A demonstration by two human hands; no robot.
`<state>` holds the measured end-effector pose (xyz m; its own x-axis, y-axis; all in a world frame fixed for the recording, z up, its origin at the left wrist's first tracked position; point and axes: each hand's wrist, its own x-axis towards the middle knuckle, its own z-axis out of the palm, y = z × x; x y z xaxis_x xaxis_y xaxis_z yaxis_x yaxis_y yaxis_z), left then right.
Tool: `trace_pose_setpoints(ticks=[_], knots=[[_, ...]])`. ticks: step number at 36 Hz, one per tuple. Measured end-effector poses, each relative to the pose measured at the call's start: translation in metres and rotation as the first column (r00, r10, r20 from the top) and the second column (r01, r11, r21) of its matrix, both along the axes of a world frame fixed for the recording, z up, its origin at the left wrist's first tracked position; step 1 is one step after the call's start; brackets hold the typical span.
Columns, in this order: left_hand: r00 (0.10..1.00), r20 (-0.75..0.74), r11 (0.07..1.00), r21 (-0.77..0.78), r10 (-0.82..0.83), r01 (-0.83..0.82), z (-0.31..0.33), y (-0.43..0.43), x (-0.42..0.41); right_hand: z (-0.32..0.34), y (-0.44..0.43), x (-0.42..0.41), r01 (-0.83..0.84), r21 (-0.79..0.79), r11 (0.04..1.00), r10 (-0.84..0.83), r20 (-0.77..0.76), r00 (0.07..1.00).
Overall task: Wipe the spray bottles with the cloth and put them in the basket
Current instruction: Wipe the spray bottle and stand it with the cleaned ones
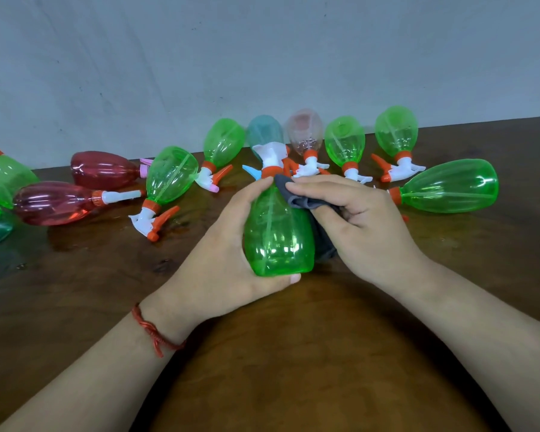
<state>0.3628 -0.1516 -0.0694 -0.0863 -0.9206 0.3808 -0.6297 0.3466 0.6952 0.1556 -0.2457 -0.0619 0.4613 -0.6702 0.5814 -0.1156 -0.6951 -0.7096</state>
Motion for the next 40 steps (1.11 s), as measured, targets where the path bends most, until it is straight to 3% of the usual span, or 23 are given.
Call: trace_pose_setpoints(ticks=[15, 21, 26, 35, 40], knots=[[0.928, -0.261, 0.96, -0.02, 0.265, -0.279, 0.007, -0.005, 0.005, 0.004, 0.011, -0.001, -0.066, -0.18, 0.981, 0.048, -0.104, 0.993], [0.933, -0.232, 0.957, -0.032, 0.274, -0.289, 0.008, -0.004, 0.003, 0.004, 0.012, -0.001, -0.068, -0.187, 0.98, 0.05, -0.102, 0.994], [0.958, -0.16, 0.97, -0.004, 0.237, -0.241, 0.005, -0.003, 0.007, 0.002, 0.008, 0.001, -0.044, -0.149, 0.988, 0.034, -0.073, 0.997], [0.999, 0.007, 0.998, 0.054, 0.032, -0.032, 0.001, 0.0, 0.003, 0.001, -0.004, -0.001, 0.011, -0.033, 0.999, -0.011, 0.012, 1.0], [0.997, -0.053, 0.998, 0.035, -0.047, 0.049, 0.005, 0.005, -0.002, 0.004, -0.006, 0.0, -0.065, 0.15, 0.987, 0.04, 0.167, 0.985]])
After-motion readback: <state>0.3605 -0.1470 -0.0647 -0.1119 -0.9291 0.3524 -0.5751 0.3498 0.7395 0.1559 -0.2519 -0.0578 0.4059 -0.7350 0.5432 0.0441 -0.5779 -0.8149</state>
